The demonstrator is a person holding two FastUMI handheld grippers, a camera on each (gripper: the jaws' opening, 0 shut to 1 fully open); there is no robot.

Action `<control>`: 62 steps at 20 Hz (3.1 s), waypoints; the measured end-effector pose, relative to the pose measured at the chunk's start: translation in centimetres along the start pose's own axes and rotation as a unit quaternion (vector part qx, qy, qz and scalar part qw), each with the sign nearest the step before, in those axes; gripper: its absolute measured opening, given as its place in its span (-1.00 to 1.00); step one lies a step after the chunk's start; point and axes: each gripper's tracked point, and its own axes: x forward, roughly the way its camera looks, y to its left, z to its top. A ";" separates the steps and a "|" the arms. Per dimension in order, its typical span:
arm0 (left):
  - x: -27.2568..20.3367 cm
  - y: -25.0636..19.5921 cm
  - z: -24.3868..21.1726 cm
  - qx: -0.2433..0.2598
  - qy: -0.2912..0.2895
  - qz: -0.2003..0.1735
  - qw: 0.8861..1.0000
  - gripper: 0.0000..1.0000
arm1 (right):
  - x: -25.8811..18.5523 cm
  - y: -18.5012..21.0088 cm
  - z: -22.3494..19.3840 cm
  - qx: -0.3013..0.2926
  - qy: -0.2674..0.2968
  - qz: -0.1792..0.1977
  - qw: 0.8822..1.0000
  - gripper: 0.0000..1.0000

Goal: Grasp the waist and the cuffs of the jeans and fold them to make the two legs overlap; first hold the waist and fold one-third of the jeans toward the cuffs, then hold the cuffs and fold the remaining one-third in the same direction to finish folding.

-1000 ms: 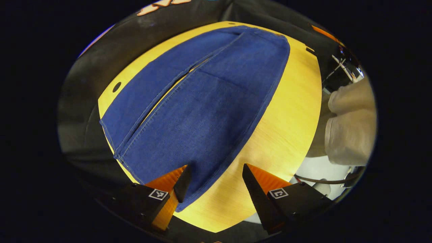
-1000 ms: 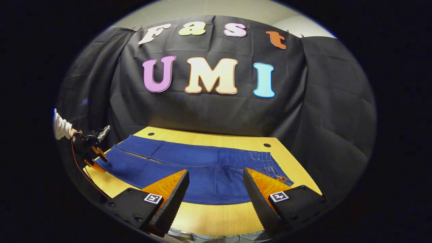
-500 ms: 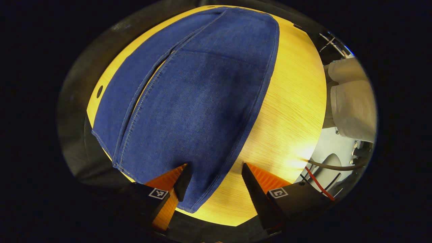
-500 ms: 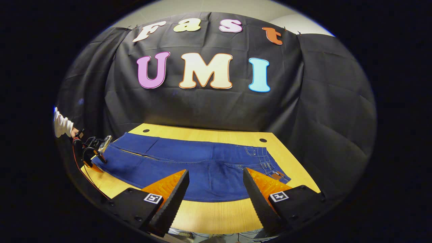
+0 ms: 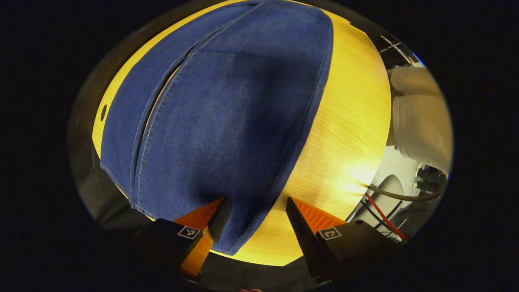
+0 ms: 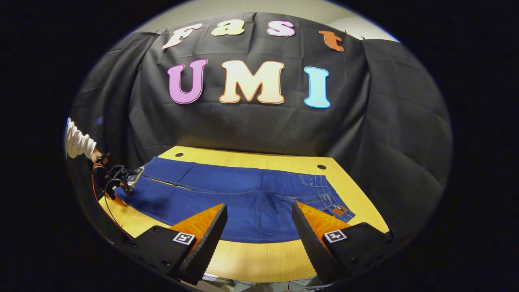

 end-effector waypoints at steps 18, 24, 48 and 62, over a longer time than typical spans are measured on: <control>0.1 -0.2 0.1 -0.018 -0.011 0.033 0.999 -1.00 | 1.0 -1.1 -0.3 0.040 0.007 0.010 0.999 0.99; -0.1 -0.2 -0.1 -0.036 0.009 0.015 0.999 -1.00 | 2.6 -1.9 -1.6 0.013 0.034 0.052 0.998 0.98; -0.3 -0.6 0.2 -0.127 0.124 0.021 0.984 -1.00 | 13.5 -14.0 -19.5 -0.348 0.378 0.294 0.806 0.97; -0.3 -0.6 0.2 -0.136 0.131 0.006 0.982 -1.00 | 16.0 -14.5 -18.5 -0.318 0.386 0.278 0.820 -0.12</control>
